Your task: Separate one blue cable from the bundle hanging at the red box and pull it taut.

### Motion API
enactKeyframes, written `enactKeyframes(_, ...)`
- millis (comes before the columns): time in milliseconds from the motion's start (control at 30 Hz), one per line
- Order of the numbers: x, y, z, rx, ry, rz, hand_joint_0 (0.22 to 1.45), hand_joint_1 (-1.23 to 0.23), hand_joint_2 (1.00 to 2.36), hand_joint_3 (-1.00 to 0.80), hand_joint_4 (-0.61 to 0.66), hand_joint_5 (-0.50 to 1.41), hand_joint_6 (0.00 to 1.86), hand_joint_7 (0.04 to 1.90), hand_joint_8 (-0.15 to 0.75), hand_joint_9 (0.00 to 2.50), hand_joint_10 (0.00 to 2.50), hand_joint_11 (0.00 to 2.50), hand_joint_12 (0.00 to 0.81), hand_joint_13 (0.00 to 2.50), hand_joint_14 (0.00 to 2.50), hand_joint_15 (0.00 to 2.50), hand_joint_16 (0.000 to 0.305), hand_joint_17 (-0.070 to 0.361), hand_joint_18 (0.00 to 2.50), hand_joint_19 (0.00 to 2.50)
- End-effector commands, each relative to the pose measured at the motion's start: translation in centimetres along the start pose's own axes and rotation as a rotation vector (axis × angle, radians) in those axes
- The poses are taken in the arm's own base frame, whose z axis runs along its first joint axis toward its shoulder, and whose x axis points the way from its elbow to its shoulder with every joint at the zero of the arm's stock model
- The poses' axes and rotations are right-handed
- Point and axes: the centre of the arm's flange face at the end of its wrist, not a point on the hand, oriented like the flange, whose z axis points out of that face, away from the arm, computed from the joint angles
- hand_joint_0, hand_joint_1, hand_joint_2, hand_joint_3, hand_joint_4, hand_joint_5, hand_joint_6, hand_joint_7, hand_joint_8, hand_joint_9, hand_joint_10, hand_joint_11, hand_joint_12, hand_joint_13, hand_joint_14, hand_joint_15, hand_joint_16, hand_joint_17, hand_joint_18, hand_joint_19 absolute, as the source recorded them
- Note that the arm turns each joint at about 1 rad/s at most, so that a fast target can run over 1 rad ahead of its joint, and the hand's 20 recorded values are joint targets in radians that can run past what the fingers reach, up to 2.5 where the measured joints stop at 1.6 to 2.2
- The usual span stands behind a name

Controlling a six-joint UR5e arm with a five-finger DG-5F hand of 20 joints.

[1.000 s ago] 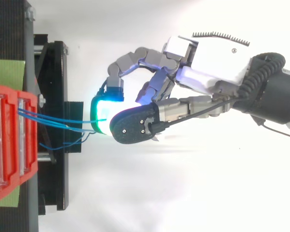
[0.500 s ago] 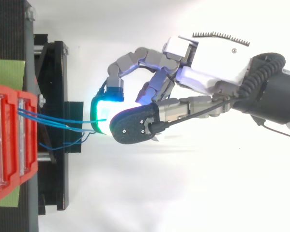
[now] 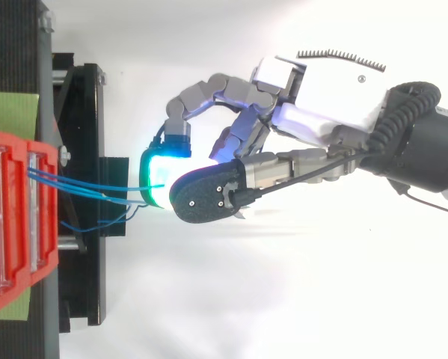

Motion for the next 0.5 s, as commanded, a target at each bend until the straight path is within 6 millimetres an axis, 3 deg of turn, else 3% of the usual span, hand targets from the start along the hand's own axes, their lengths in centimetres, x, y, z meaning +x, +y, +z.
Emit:
enactKeyframes(0, 0.01, -0.08, -0.03, 0.001, 0.001, -0.001, 0.74, -0.68, 1.02, -0.26, -0.17, -0.24, 0.94, 1.14, 0.219, 1.34, 0.0, 1.67, 0.289, 1.3, 0.03, 1.21, 0.046, 0.103, 0.73, 0.66)
enactKeyframes(467, 0.02, -0.01, 0.0, 0.0, 0.001, 0.0, 0.74, -0.68, 1.02, -0.26, -0.17, -0.24, 0.94, 1.15, 0.219, 1.34, 0.0, 1.65, 0.3, 1.28, 0.03, 1.17, 0.046, 0.102, 0.73, 0.66)
